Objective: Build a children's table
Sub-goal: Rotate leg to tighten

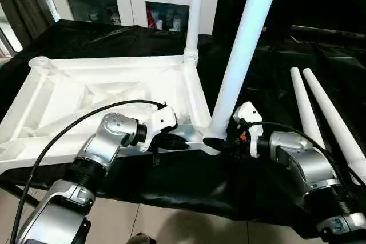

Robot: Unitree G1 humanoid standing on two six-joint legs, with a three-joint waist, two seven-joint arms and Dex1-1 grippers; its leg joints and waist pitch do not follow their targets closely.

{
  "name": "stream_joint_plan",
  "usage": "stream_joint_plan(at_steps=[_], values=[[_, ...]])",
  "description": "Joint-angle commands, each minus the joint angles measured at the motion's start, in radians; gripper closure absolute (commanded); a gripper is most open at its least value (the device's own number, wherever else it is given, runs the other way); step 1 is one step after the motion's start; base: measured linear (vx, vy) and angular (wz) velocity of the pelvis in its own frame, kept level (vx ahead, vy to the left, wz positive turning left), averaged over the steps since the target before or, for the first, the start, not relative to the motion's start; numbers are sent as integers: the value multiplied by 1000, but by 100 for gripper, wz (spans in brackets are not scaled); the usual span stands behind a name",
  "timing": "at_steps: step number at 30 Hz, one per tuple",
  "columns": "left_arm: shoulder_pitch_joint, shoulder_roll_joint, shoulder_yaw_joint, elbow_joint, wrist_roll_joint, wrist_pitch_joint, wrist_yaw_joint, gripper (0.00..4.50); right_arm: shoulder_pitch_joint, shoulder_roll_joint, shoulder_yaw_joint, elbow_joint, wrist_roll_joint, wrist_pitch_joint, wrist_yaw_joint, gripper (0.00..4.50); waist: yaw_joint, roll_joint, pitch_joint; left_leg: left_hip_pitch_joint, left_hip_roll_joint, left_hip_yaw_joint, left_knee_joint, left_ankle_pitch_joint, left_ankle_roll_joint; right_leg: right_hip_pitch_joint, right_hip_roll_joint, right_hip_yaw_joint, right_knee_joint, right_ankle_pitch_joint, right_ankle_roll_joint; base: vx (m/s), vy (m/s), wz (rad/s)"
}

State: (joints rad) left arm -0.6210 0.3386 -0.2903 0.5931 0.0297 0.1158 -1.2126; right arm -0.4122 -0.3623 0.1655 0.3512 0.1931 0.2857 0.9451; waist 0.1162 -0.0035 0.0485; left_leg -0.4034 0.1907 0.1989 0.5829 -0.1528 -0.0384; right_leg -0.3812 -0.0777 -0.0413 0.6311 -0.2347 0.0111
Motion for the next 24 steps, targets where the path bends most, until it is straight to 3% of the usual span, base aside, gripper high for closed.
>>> stream_joint_plan(at_steps=[1, 4, 7, 11, 12, 13, 17, 21, 22, 24], values=[[18, -10, -9, -14, -28, 9, -24, 450, 20, 11, -8, -8, 0, 16, -26, 170, 1, -3, -67, 34, 46, -21, -57, -147, 52, 35, -69, 34, -62, 69, -261, 0, 0, 0], [9, -44, 7, 22, -10, 13, 67, 450, 9, 79, -59, 64, -23, -8, -195, 172, -6, -1, -65, 35, 46, -22, -62, -177, 30, 32, -71, 35, -67, 20, -260, 0, 0, 0], [-33, -116, 25, 113, 32, 39, 248, 450, -4, 184, -108, 143, -42, -6, -420, 173, -17, 1, -60, 40, 45, -24, -70, -247, -13, 26, -72, 37, -77, -94, -247, 0, 0, 0], [-76, -207, 36, 189, 53, 87, 411, 450, -31, 283, -131, 221, -65, -25, -611, 174, -27, 2, -47, 53, 45, -29, -81, -379, -62, 13, -79, 42, -102, -302, -201, 0, 0, 0], [-85, -229, 36, 205, 55, 89, 439, 450, -41, 306, -132, 241, -73, -32, -654, 174, -28, 0, -42, 64, 44, -32, -80, -433, -73, 7, -82, 44, -116, -384, -183, 0, 0, 0], [-90, -243, 36, 215, 56, 89, 456, 450, -48, 321, -132, 254, -79, -36, -683, 174, -28, -1, -44, 65, 43, -36, -82, -443, -77, 10, -84, 44, -119, -417, -167, 0, 0, 0], [-109, -276, 21, 243, 79, 63, 484, 450, -87, 367, -130, 303, -107, -66, -743, 174, -28, 1, -50, 59, 43, -35, -89, -393, -64, 17, -79, 45, -116, -323, -157, 0, 0, 0], [-115, -258, 27, 247, 76, 39, 465, 450, -110, 362, -154, 313, -79, -117, -693, 174, -28, 2, -52, 55, 44, -33, -91, -378, -51, 20, -77, 43, -113, -272, -164, 0, 0, 0], [-115, -248, 25, 247, 78, 26, 457, 450, -114, 353, -156, 309, -76, -122, -678, 119, -29, 4, -52, 53, 44, -34, -92, -377, -48, 22, -76, 42, -112, -261, -168, 0, 0, 0], [-107, -218, 27, 237, 76, 2, 425, 450, -120, 322, -161, 293, -62, -121, -626, 105, -28, 3, -55, 51, 44, -34, -91, -356, -40, 26, -75, 41, -109, -229, -171, 0, 0, 0]])
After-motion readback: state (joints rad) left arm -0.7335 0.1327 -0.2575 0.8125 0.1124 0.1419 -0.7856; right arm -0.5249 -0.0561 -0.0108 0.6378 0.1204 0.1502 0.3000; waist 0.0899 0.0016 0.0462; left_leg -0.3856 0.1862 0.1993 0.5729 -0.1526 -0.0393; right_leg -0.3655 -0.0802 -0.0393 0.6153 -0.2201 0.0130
